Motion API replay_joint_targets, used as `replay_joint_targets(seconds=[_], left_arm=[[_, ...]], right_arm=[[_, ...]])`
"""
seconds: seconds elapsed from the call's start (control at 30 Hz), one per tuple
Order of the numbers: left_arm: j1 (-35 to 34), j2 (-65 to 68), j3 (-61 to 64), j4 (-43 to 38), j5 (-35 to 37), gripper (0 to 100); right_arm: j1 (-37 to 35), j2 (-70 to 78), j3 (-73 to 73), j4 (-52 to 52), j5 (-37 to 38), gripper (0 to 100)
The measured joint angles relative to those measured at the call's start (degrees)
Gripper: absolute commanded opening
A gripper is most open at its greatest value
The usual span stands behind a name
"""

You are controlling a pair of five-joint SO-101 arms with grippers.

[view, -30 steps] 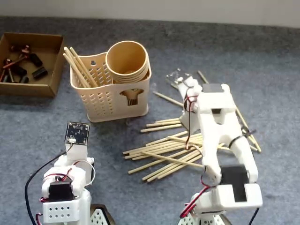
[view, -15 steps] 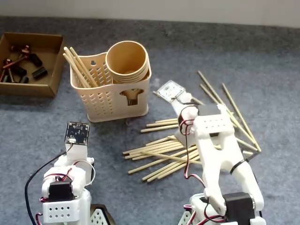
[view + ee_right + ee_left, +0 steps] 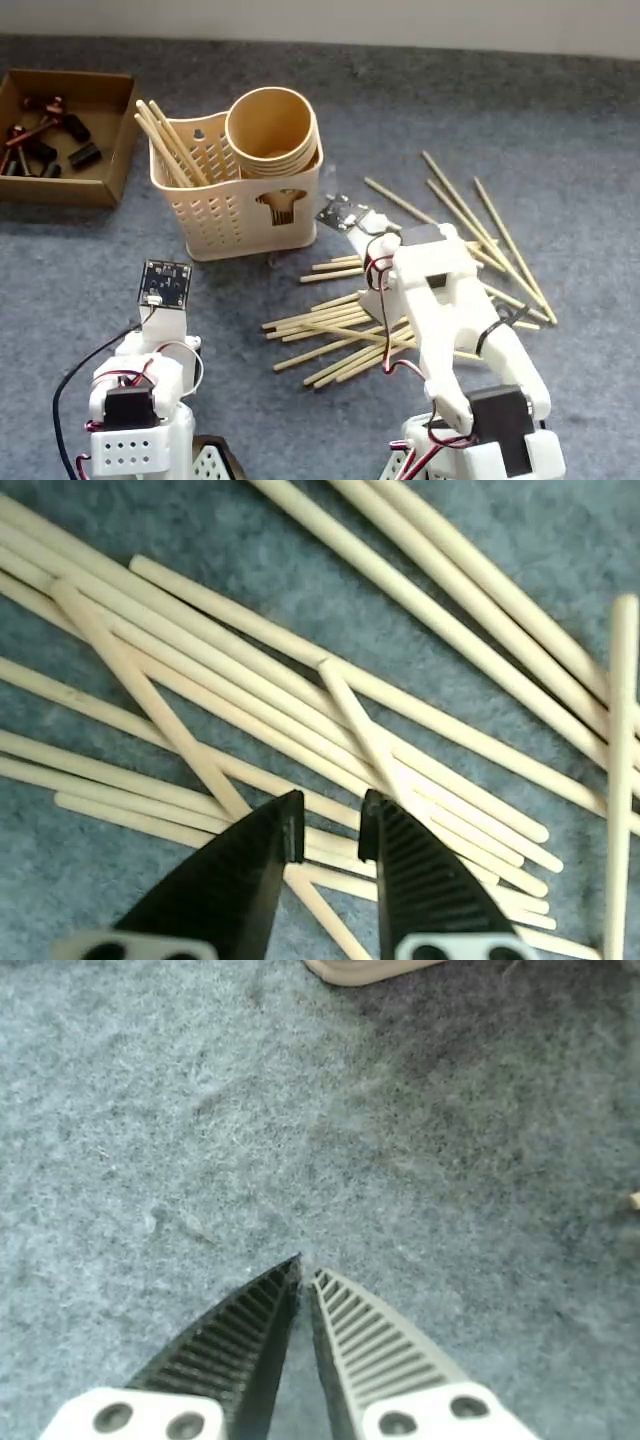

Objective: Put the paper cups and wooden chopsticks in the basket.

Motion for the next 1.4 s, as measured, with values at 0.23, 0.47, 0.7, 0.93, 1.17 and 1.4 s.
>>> replay_joint_targets(seconds=[0.23,0.47,0.7,0.93,1.17,1.4], left_arm=[[0.0,0.0,0.0,0.0,0.0,1],[0.0,0.0,0.0,0.0,0.0,1],[0.0,0.0,0.0,0.0,0.0,1],[0.0,0.0,0.0,0.0,0.0,1],[0.0,0.0,0.0,0.0,0.0,1],[0.0,0.0,0.0,0.0,0.0,1]], right_arm=[[0.0,0.18,-0.44,-0.35,0.0,11.1],[1.76,0.7,-4.22,-0.35,0.0,17.5],[2.11,0.97,-3.96,-0.7,2.55,17.3],[2.11,0.97,1.93,-8.0,3.08,17.3],[2.2,0.97,3.25,-9.05,3.25,12.8],[2.2,1.23,3.25,-10.99,3.25,6.6]])
